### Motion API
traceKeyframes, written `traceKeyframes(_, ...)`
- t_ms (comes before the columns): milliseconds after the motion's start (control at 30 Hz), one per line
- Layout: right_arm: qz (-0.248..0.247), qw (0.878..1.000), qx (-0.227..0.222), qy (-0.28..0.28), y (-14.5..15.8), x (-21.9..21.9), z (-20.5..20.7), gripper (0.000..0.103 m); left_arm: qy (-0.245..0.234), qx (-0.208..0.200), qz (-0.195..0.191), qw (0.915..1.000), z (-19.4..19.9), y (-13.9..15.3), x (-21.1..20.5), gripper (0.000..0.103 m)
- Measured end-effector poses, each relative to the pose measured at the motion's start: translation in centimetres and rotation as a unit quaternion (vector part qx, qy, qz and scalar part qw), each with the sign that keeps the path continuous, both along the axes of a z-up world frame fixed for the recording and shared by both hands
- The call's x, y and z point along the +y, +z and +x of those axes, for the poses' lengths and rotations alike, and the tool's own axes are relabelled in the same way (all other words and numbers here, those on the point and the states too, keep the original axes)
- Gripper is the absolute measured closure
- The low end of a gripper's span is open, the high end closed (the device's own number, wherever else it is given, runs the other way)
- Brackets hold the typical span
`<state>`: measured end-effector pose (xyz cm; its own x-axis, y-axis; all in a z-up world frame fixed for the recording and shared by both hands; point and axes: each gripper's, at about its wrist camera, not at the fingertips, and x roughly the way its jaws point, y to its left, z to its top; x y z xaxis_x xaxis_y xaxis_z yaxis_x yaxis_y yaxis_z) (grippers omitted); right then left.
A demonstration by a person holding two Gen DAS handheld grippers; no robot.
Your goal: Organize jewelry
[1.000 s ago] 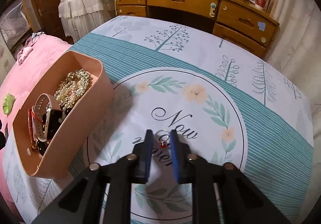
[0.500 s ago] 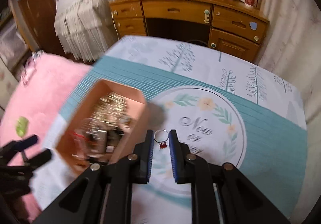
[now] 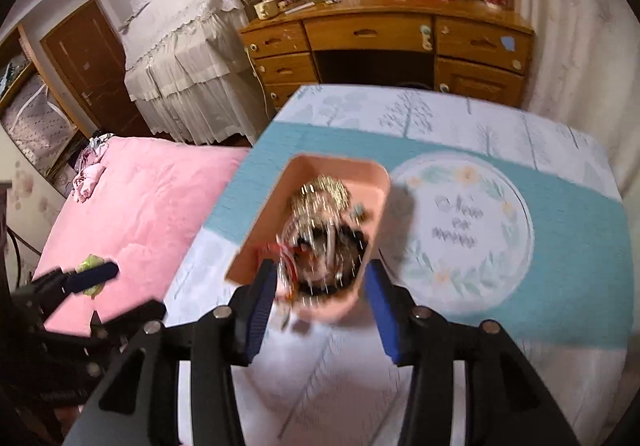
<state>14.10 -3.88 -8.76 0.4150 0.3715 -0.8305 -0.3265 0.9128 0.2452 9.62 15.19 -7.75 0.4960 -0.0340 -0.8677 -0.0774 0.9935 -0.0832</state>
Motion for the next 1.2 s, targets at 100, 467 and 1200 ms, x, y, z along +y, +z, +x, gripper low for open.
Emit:
traceKeyframes(100,0.003,1.000,0.019,-0.006,-0.3,-2.2,-3.2,0.027,0.004,0.021,-0.042,0.9989,-1.9,0.2,-1.8,0.017)
traceKeyframes(467,-0.065,0.983,0.082,-0.153,1.5,-15.0,-16.9,0.006,-0.100,-0.001,0.010,0.9949,-8.9,5.9,-12.5,0.008)
traceKeyframes(1200,-0.045,0.982,-0.023,-0.183,10.1,-15.7,-19.5,0.006,-0.045,-0.066,0.096,0.9922,-12.4,10.3,-15.7,0.001)
